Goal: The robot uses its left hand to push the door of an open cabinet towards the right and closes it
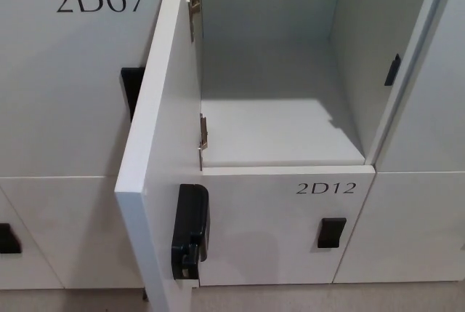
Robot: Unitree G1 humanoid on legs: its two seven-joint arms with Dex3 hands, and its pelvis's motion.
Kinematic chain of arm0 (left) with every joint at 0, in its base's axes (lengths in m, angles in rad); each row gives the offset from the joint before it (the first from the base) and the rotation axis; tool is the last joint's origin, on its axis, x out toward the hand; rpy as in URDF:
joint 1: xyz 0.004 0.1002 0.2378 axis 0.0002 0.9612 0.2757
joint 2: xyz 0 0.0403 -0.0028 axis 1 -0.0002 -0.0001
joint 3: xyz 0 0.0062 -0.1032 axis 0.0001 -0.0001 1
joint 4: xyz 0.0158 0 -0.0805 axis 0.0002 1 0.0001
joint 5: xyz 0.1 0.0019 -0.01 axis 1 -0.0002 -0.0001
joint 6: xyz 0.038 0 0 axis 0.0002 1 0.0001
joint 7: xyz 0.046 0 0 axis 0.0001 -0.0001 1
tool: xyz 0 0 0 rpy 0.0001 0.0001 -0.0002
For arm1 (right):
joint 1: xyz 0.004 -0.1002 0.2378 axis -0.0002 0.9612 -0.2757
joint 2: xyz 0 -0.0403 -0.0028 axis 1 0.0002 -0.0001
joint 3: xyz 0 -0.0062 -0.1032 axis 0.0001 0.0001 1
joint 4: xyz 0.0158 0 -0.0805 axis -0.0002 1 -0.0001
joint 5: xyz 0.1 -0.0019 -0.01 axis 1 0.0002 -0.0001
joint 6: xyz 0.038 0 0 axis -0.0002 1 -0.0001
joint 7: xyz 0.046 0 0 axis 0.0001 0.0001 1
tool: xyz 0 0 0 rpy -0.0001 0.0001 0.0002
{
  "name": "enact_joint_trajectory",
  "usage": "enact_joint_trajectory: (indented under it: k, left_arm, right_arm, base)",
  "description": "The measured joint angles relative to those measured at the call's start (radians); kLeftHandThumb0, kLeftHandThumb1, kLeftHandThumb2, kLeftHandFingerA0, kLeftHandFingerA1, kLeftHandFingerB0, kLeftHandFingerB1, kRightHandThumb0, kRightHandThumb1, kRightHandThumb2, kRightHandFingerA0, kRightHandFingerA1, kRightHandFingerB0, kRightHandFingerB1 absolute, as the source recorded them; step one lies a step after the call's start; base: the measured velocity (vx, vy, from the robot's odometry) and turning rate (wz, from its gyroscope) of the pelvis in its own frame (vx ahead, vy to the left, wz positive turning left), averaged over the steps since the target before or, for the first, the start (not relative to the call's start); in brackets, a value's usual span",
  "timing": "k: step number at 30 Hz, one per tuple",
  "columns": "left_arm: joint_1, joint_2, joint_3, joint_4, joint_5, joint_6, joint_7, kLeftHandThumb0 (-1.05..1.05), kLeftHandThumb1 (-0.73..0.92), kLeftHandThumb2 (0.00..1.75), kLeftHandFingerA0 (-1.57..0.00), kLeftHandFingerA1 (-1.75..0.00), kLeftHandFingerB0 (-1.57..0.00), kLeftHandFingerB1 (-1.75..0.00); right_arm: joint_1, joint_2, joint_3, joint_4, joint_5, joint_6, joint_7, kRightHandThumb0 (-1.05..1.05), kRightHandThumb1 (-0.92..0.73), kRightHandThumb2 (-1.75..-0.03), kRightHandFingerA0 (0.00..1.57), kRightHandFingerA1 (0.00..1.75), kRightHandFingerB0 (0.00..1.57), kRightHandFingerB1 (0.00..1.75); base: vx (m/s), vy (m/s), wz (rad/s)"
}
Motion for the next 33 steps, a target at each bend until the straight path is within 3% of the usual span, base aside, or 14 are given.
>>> enact_joint_trajectory:
  k: [7,8,12,13,14,15,16,17,23,24,30,33]
  left_arm:
    - [-0.016,0.019,0.004,0.054,0.000,-0.087,-0.006,-0.75,0.91,0.69,-0.23,-0.29,-0.15,-0.26]
    - [-0.020,0.021,0.013,0.060,-0.003,-0.101,-0.010,-0.36,0.49,1.09,0.00,-0.49,0.00,-0.49]
    - [-0.021,0.021,0.052,0.067,-0.023,-0.134,-0.022,-0.36,0.49,1.09,0.00,-0.49,0.00,-0.49]
    - [-0.021,0.021,0.056,0.068,-0.025,-0.138,-0.024,-0.79,0.78,1.14,-0.05,-0.42,0.00,-0.31]
    - [-0.021,0.022,0.063,0.070,-0.029,-0.146,-0.026,-0.79,0.78,1.14,-0.05,-0.42,0.00,-0.31]
    - [-0.021,0.022,0.067,0.070,-0.030,-0.149,-0.026,-0.80,0.92,0.75,-0.14,-0.27,-0.10,-0.23]
    - [-0.022,0.026,0.075,0.069,-0.033,-0.156,-0.026,-0.80,0.92,0.75,-0.14,-0.27,-0.10,-0.23]
    - [-0.025,0.034,0.081,0.067,-0.035,-0.160,-0.025,-0.87,0.80,0.89,-0.10,-0.26,-0.10,-0.25]
    - [-0.124,0.097,0.104,0.038,-0.042,-0.163,-0.026,-0.88,0.80,0.88,-0.10,-0.28,-0.10,-0.27]
    - [-0.140,0.105,0.106,0.032,-0.042,-0.163,-0.026,-0.78,0.92,0.79,-0.12,-0.27,-0.10,-0.24]
    - [-0.292,0.148,0.058,-0.002,-0.020,-0.163,-0.024,-0.66,0.92,0.77,-0.10,-0.29,-0.07,-0.24]
    - [-0.370,0.167,0.008,-0.024,0.005,-0.162,-0.015,-0.70,0.92,0.79,-0.11,-0.29,-0.10,-0.26]
  right_arm:
    - [-0.019,0.000,-0.004,0.056,0.001,-0.092,-0.011,-0.65,-0.89,-0.67,0.26,0.32,0.19,0.29]
    - [-0.023,0.000,-0.004,0.063,0.001,-0.105,-0.014,-0.63,-0.90,-0.67,0.27,0.32,0.20,0.28]
    - [-0.032,0.000,-0.002,0.079,0.000,-0.129,-0.020,-0.63,-0.90,-0.67,0.27,0.32,0.20,0.28]
    - [-0.032,0.000,-0.002,0.080,0.000,-0.131,-0.021,-0.63,-0.89,-0.66,0.26,0.32,0.19,0.28]
    - [-0.034,0.000,-0.001,0.083,-0.001,-0.135,-0.023,-0.63,-0.89,-0.66,0.26,0.32,0.19,0.28]
    - [-0.034,0.000,-0.002,0.085,0.000,-0.138,-0.023,-0.64,-0.89,-0.67,0.26,0.32,0.19,0.28]
    - [-0.034,0.000,-0.004,0.088,0.001,-0.143,-0.022,-0.64,-0.89,-0.67,0.26,0.32,0.19,0.28]
    - [-0.034,0.000,-0.005,0.091,0.002,-0.146,-0.022,-0.64,-0.89,-0.67,0.26,0.32,0.20,0.29]
    - [-0.041,0.000,-0.003,0.101,0.000,-0.160,-0.024,-0.64,-0.89,-0.67,0.27,0.33,0.20,0.29]
    - [-0.043,0.000,-0.003,0.101,0.000,-0.161,-0.025,-0.64,-0.90,-0.67,0.25,0.32,0.19,0.28]
    - [-0.056,-0.001,0.000,0.106,-0.002,-0.164,-0.029,-0.65,-0.90,-0.67,0.26,0.32,0.19,0.28]
    - [-0.062,-0.001,0.000,0.106,-0.002,-0.165,-0.031,-0.65,-0.89,-0.67,0.26,0.33,0.19,0.28]
  base:
    - [0.00,0.000,0.00]
    - [0.00,0.000,0.00]
    - [0.00,0.000,0.00]
    - [0.00,0.000,0.00]
    - [0.00,0.000,0.00]
    - [0.00,0.000,0.00]
    - [0.00,0.000,0.00]
    - [0.00,0.000,0.00]
    - [0.00,0.000,0.00]
    - [0.00,0.000,0.00]
    - [0.00,0.000,0.00]
    - [0.00,0.000,0.00]
